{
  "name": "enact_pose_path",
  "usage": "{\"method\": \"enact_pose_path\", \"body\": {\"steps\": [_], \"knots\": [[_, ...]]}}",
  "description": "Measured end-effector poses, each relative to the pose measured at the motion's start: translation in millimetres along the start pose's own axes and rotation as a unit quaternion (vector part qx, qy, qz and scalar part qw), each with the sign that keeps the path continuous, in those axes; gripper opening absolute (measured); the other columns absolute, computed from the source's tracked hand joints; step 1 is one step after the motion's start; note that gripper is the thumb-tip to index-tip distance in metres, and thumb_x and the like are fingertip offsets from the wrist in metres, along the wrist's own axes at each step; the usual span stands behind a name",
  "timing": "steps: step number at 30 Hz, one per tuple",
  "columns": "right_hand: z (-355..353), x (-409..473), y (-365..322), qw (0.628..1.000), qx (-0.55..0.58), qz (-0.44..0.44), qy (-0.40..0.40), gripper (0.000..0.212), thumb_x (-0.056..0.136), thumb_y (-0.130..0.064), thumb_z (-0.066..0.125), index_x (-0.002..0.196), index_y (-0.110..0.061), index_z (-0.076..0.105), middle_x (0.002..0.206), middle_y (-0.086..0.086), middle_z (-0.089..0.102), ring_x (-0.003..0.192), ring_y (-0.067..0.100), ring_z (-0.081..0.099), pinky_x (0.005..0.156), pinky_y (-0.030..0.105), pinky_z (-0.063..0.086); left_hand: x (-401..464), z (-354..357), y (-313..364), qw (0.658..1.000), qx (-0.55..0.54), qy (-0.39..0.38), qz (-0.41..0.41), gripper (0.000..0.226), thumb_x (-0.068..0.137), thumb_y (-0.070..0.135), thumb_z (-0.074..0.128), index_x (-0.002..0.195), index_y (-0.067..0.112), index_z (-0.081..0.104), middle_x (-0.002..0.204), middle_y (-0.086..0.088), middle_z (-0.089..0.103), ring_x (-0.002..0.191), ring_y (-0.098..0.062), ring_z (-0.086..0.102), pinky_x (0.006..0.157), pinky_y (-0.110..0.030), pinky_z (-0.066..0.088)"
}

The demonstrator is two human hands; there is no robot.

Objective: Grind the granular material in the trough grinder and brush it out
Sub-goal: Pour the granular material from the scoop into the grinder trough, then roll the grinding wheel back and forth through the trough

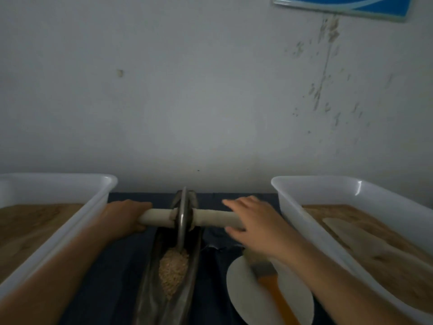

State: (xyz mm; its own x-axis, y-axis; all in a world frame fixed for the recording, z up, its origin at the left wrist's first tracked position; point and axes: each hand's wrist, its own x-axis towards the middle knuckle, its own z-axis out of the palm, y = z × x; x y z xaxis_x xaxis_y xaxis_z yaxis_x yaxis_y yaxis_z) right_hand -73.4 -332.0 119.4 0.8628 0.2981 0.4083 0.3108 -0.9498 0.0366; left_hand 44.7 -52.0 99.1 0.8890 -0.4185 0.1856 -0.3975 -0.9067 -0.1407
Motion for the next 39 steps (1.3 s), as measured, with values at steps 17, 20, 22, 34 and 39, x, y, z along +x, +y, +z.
{"method": "enact_pose_path", "body": {"steps": [17, 20, 22, 34, 39], "knots": [[64, 17, -26, 0.991, -0.071, -0.007, 0.109, 0.042, 0.037, -0.027, 0.088, 0.069, -0.021, 0.062, 0.063, -0.006, 0.060, 0.055, 0.013, 0.057, 0.051, 0.025, 0.042, -74, 13, 14, 0.979, -0.023, 0.198, 0.052, 0.052, 0.043, 0.030, 0.093, 0.085, 0.022, 0.064, 0.071, 0.006, 0.065, 0.059, -0.011, 0.063, 0.051, -0.028, 0.049], [60, -4, -34, 0.990, -0.060, -0.016, 0.127, 0.044, 0.033, -0.026, 0.089, 0.068, -0.021, 0.063, 0.061, -0.006, 0.059, 0.051, 0.011, 0.056, 0.048, 0.025, 0.044, -91, 5, 17, 0.974, -0.019, 0.217, 0.066, 0.056, 0.029, 0.032, 0.095, 0.076, 0.026, 0.064, 0.060, 0.008, 0.062, 0.051, -0.007, 0.061, 0.047, -0.025, 0.049], [55, -19, -38, 0.990, -0.058, -0.026, 0.122, 0.043, 0.038, -0.028, 0.088, 0.072, -0.024, 0.062, 0.063, -0.008, 0.058, 0.053, 0.009, 0.055, 0.050, 0.023, 0.042, -103, 3, 17, 0.974, -0.021, 0.210, 0.076, 0.059, 0.027, 0.035, 0.094, 0.077, 0.029, 0.063, 0.061, 0.010, 0.061, 0.052, -0.005, 0.060, 0.048, -0.024, 0.049], [62, 14, -36, 0.984, -0.110, 0.001, 0.137, 0.045, 0.024, -0.025, 0.089, 0.061, -0.020, 0.062, 0.054, -0.003, 0.057, 0.046, 0.013, 0.054, 0.046, 0.024, 0.042, -70, 21, 12, 0.972, -0.046, 0.229, 0.041, 0.058, 0.025, 0.030, 0.095, 0.074, 0.021, 0.066, 0.063, 0.007, 0.063, 0.051, -0.010, 0.060, 0.045, -0.024, 0.048], [68, 49, -23, 0.986, -0.112, 0.013, 0.125, 0.042, 0.025, -0.016, 0.088, 0.055, -0.016, 0.058, 0.050, -0.002, 0.055, 0.043, 0.016, 0.053, 0.045, 0.022, 0.039, -20, 30, 7, 0.976, -0.063, 0.209, -0.015, 0.040, 0.056, 0.023, 0.087, 0.088, 0.013, 0.066, 0.081, -0.003, 0.068, 0.074, -0.024, 0.064, 0.068, -0.035, 0.048]]}}
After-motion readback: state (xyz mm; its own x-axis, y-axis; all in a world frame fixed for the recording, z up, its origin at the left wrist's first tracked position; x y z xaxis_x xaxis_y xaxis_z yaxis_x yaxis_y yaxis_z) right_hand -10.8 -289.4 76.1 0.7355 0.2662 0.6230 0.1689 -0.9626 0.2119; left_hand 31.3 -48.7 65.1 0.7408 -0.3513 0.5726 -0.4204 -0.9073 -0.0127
